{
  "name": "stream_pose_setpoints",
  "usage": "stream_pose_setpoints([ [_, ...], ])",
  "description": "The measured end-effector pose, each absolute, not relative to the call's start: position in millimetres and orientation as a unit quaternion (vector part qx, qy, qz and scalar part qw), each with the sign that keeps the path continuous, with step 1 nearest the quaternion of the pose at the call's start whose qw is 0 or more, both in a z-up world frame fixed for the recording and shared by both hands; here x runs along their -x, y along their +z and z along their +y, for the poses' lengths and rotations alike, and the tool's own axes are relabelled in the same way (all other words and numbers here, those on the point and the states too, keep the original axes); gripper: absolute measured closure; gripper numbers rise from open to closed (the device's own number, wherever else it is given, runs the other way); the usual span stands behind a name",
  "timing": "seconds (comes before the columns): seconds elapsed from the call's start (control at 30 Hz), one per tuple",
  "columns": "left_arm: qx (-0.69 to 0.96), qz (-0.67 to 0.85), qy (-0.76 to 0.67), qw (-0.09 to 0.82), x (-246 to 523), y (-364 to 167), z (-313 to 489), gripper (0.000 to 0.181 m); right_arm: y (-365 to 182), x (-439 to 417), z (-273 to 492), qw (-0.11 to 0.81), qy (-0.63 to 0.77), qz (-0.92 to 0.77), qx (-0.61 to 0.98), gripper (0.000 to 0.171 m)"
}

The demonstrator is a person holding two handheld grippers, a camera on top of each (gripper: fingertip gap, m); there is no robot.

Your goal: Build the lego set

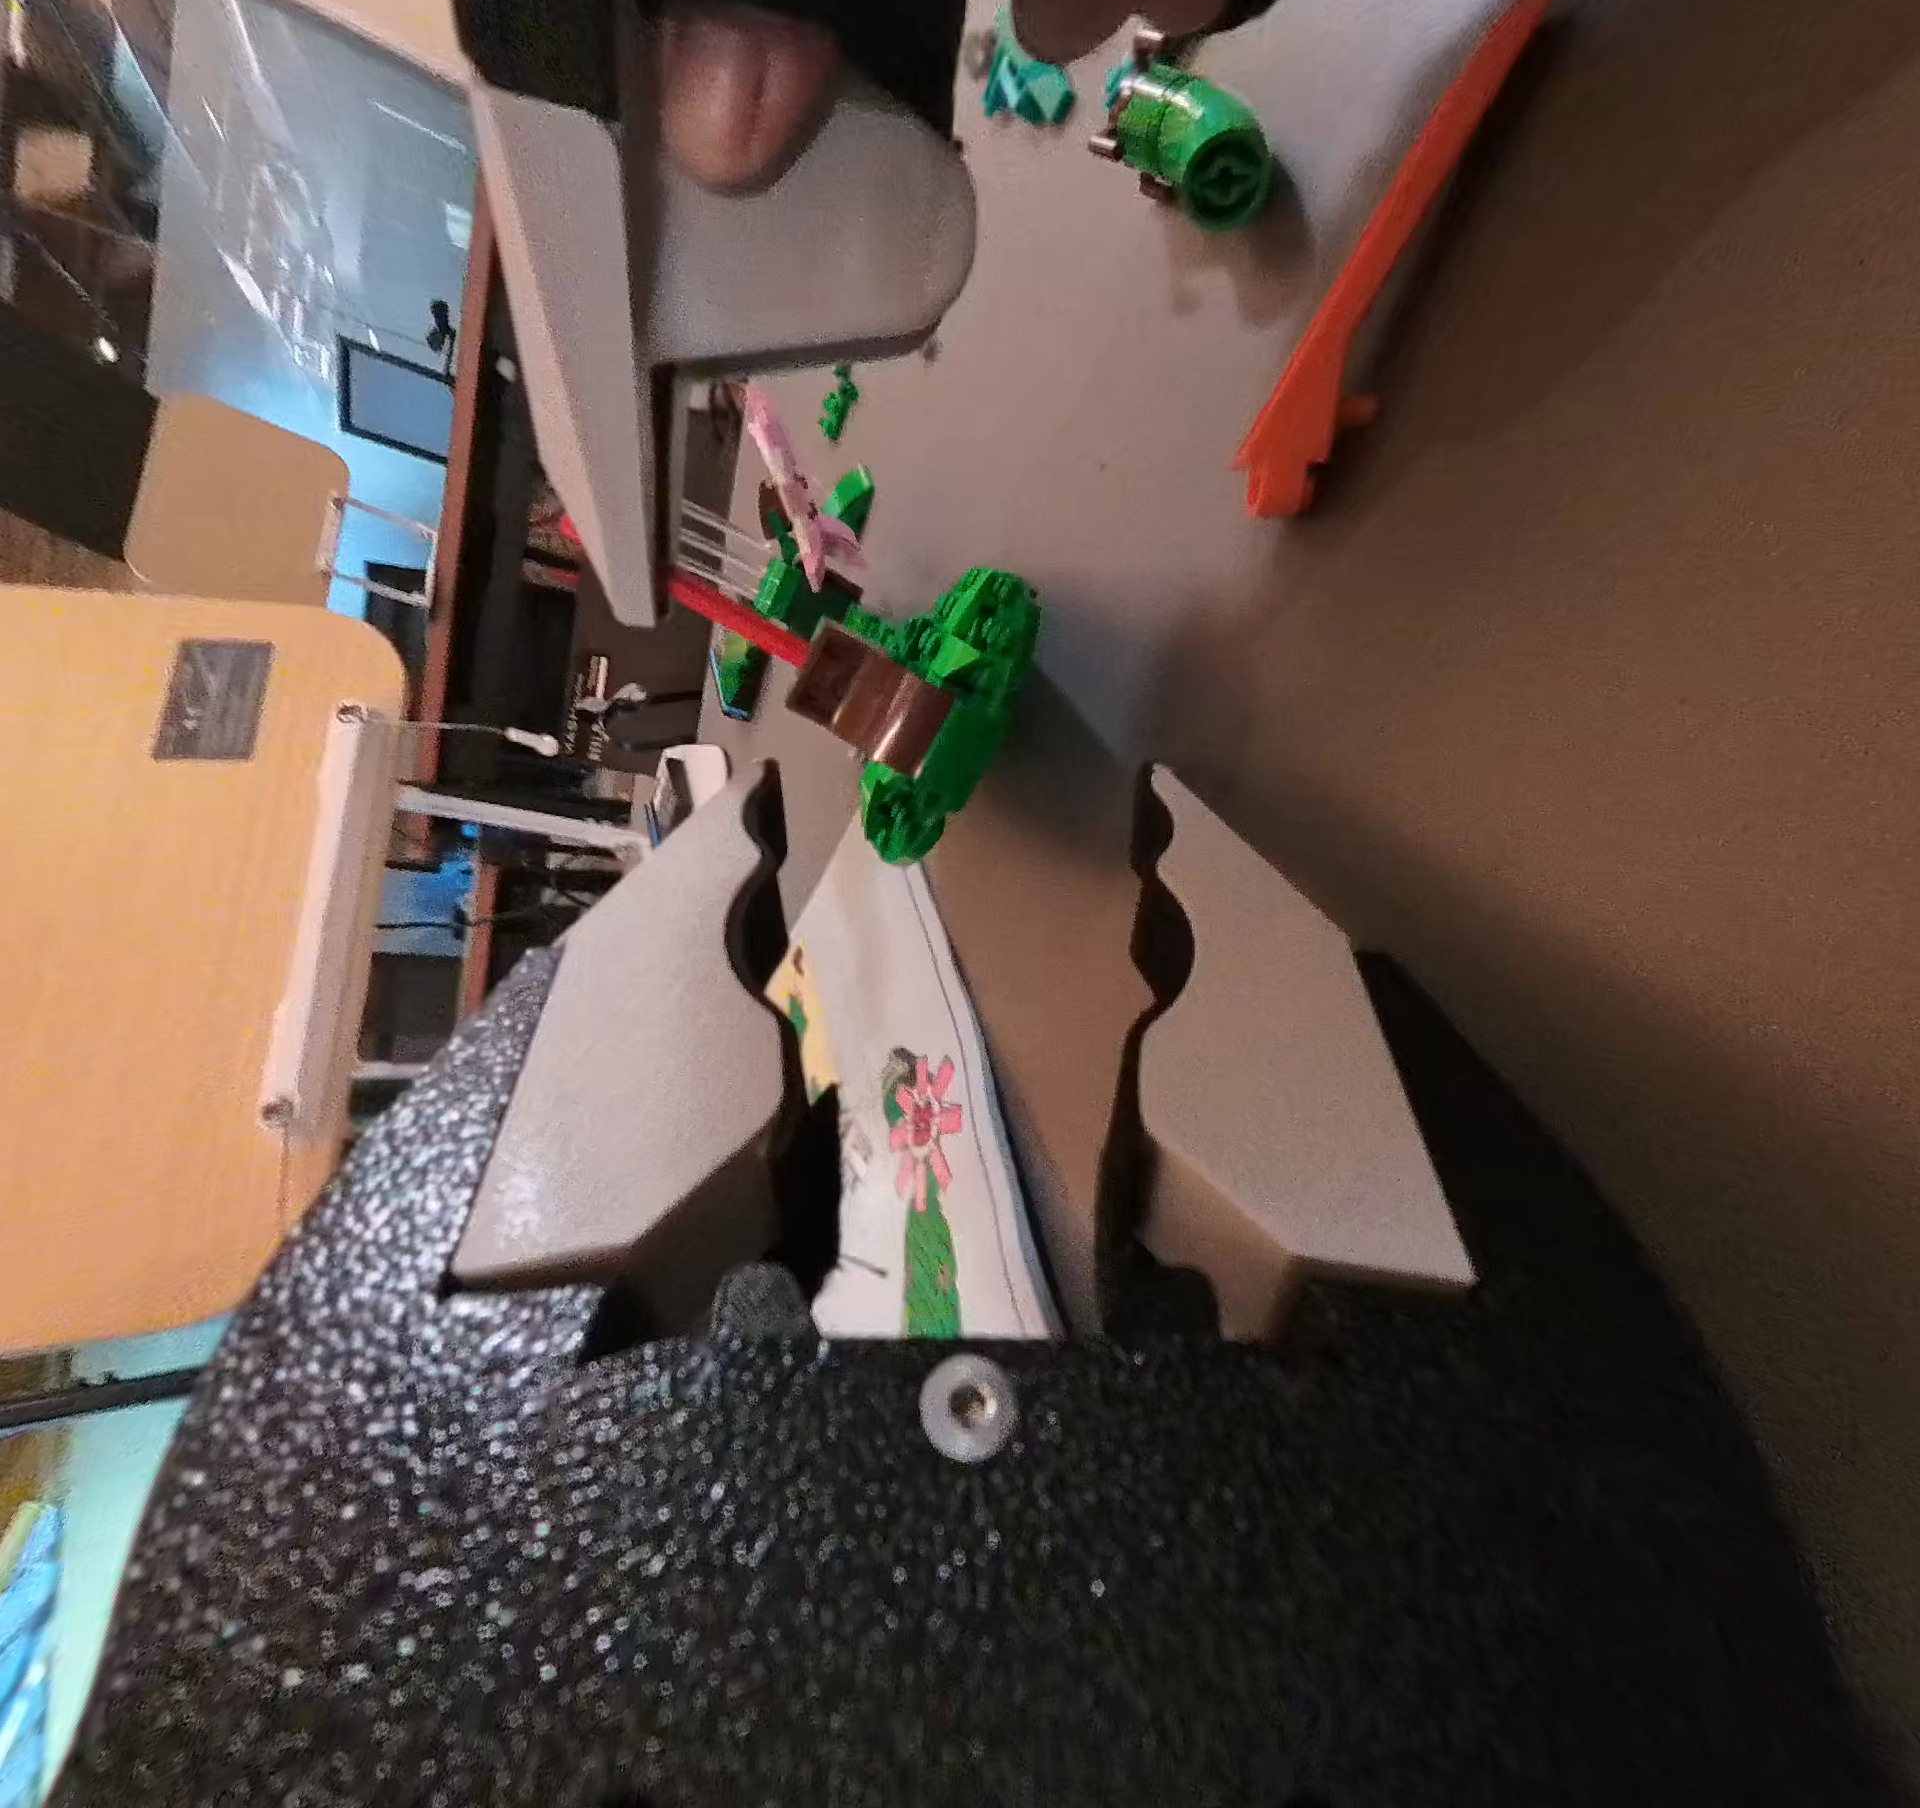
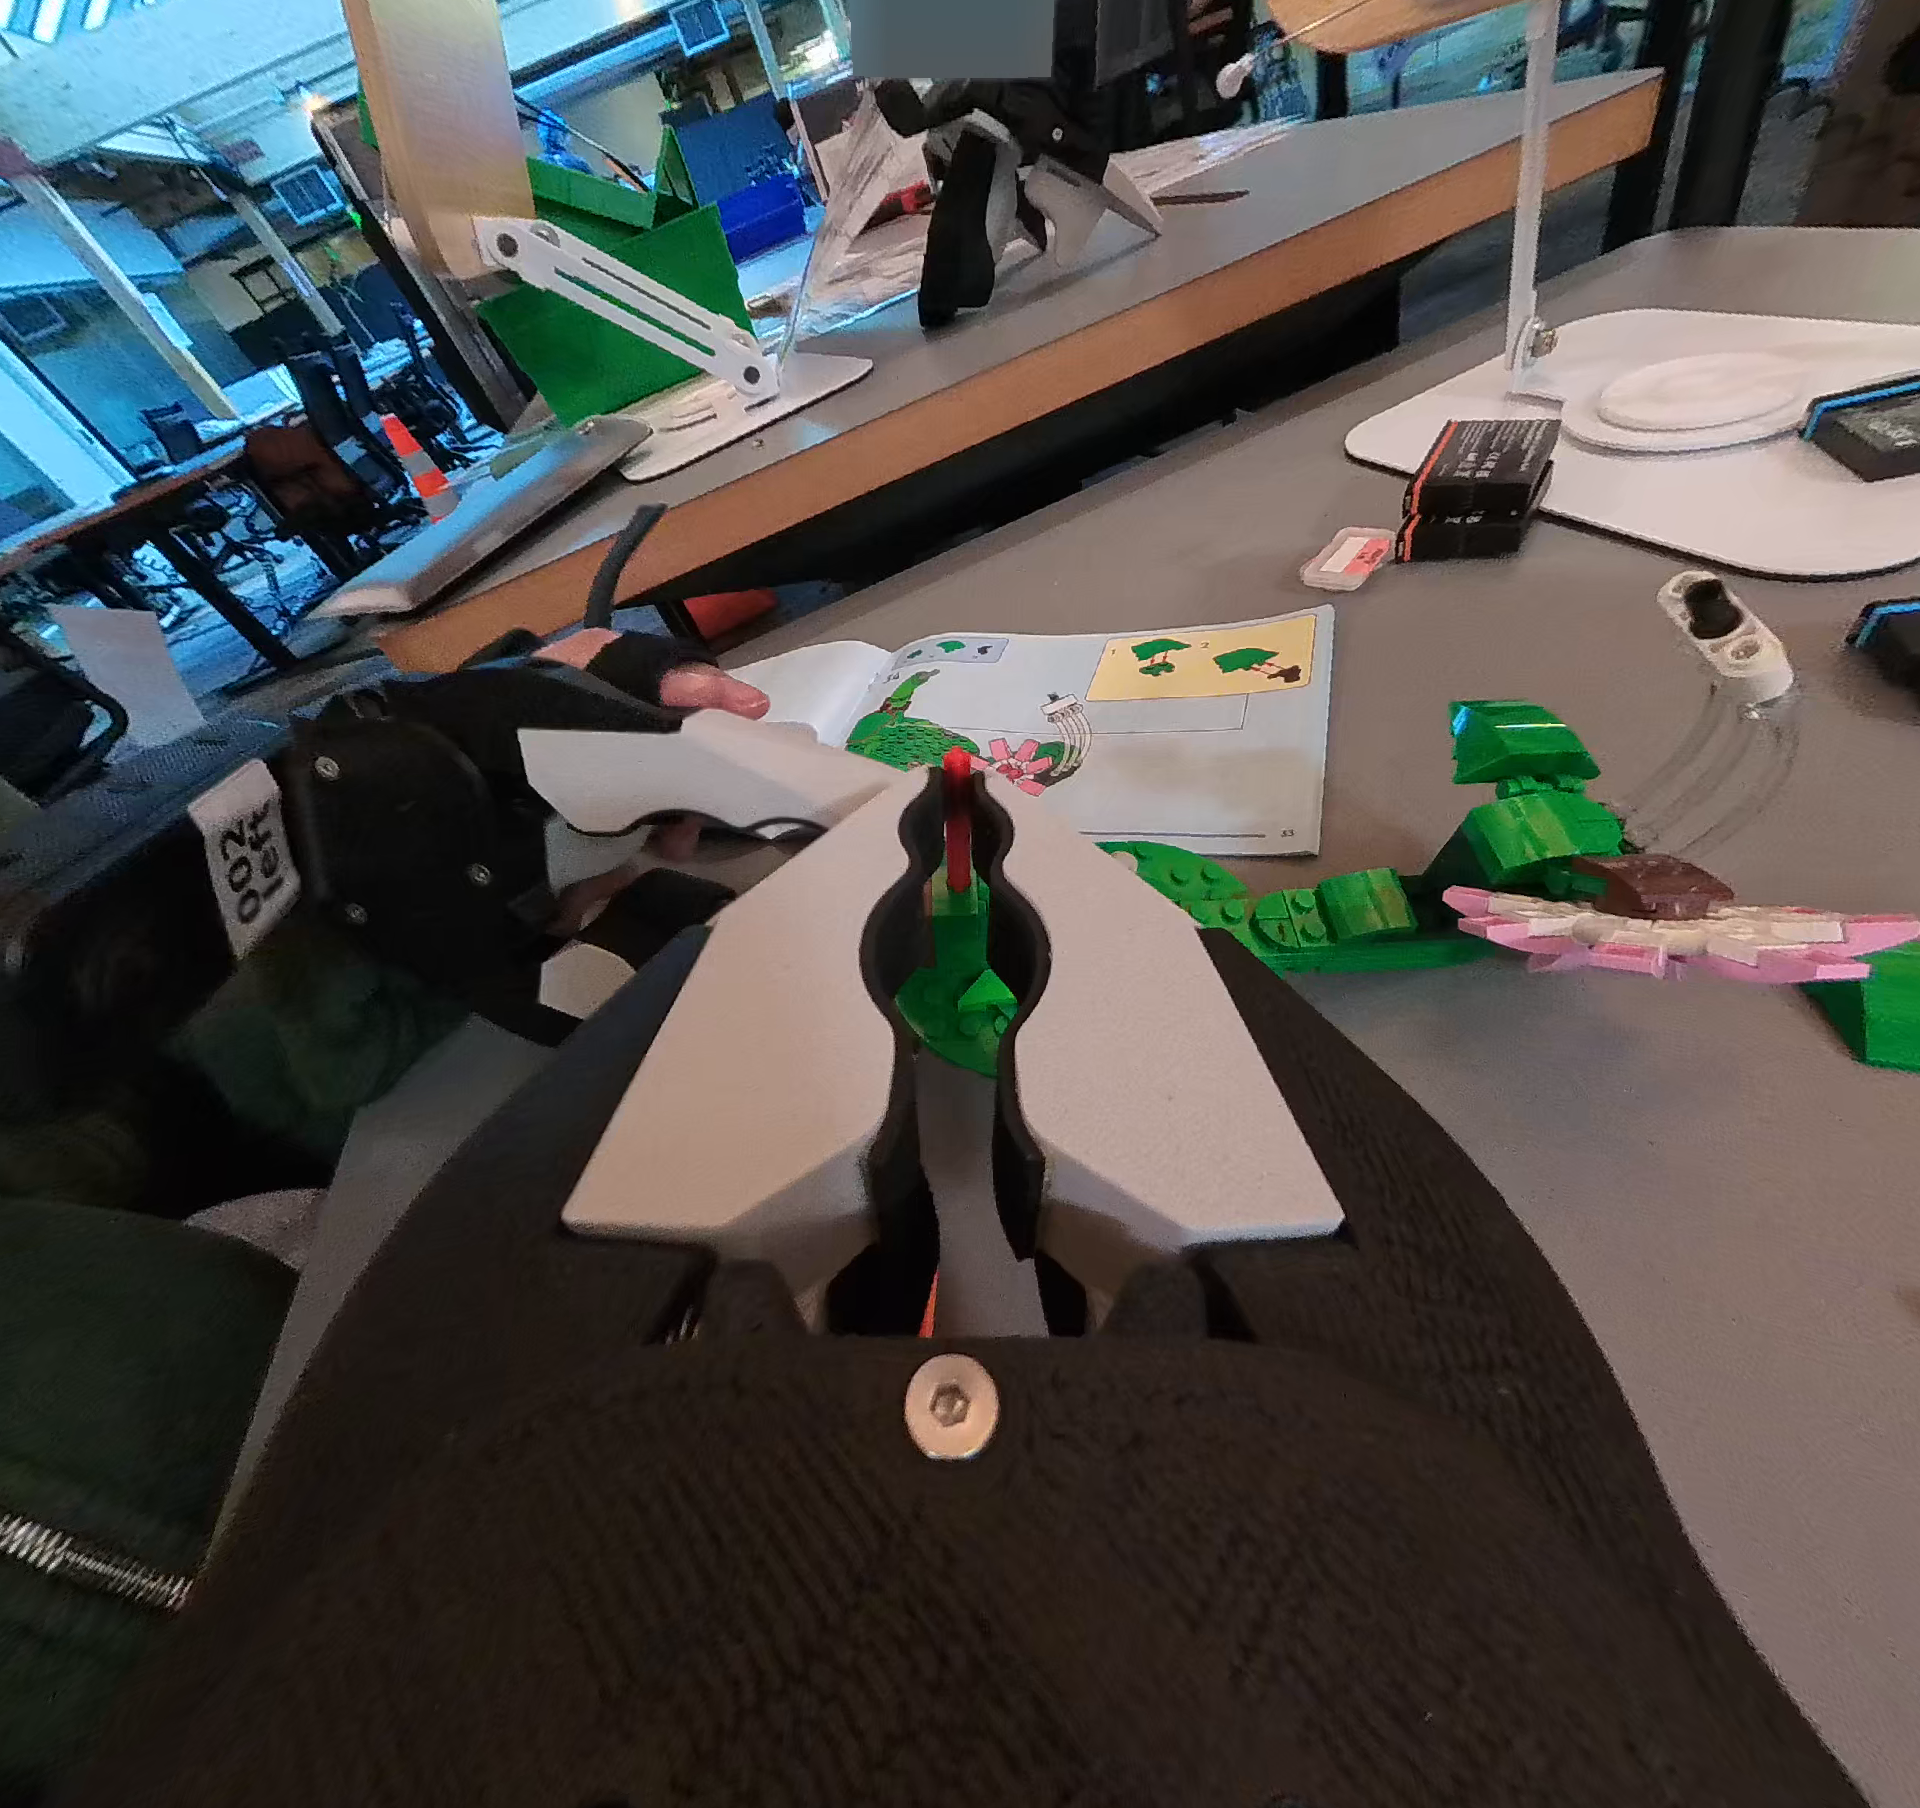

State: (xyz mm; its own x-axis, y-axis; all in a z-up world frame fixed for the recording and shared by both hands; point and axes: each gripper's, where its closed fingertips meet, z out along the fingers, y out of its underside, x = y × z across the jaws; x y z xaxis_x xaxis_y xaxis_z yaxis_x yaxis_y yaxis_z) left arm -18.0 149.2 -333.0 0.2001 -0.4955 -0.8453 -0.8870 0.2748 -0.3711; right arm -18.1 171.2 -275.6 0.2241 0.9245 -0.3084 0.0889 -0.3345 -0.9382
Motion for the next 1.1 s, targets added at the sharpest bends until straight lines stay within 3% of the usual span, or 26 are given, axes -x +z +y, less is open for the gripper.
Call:
stream_pose_setpoints([
  [0.03, 0.560, 0.609, 0.193, 0.527, 15.9, -331.3, 149.8, 0.117, -275.3, 17.4, 171.2, 0.425, 0.492, -0.385, 0.655, 0.169],
  [0.2, 0.504, 0.630, 0.204, 0.555, 6.1, -321.4, 149.6, 0.121, -275.4, 15.1, 169.7, 0.408, 0.509, -0.384, 0.654, 0.168],
  [0.37, 0.467, 0.651, 0.221, 0.556, 2.4, -322.8, 148.6, 0.145, -277.7, 13.7, 167.1, 0.391, 0.517, -0.390, 0.654, 0.168],
  [0.6, 0.456, 0.658, 0.229, 0.554, 0.6, -325.0, 147.7, 0.138, -276.0, 11.6, 167.3, 0.383, 0.527, -0.387, 0.652, 0.169],
  [0.73, 0.451, 0.657, 0.236, 0.556, 0.2, -323.4, 147.9, 0.146, -277.5, 12.0, 165.9, 0.378, 0.529, -0.390, 0.652, 0.168],
  [1.1, 0.451, 0.649, 0.241, 0.564, -0.3, -324.0, 145.8, 0.147, -277.4, 11.5, 164.0, 0.382, 0.520, -0.400, 0.651, 0.168],
])
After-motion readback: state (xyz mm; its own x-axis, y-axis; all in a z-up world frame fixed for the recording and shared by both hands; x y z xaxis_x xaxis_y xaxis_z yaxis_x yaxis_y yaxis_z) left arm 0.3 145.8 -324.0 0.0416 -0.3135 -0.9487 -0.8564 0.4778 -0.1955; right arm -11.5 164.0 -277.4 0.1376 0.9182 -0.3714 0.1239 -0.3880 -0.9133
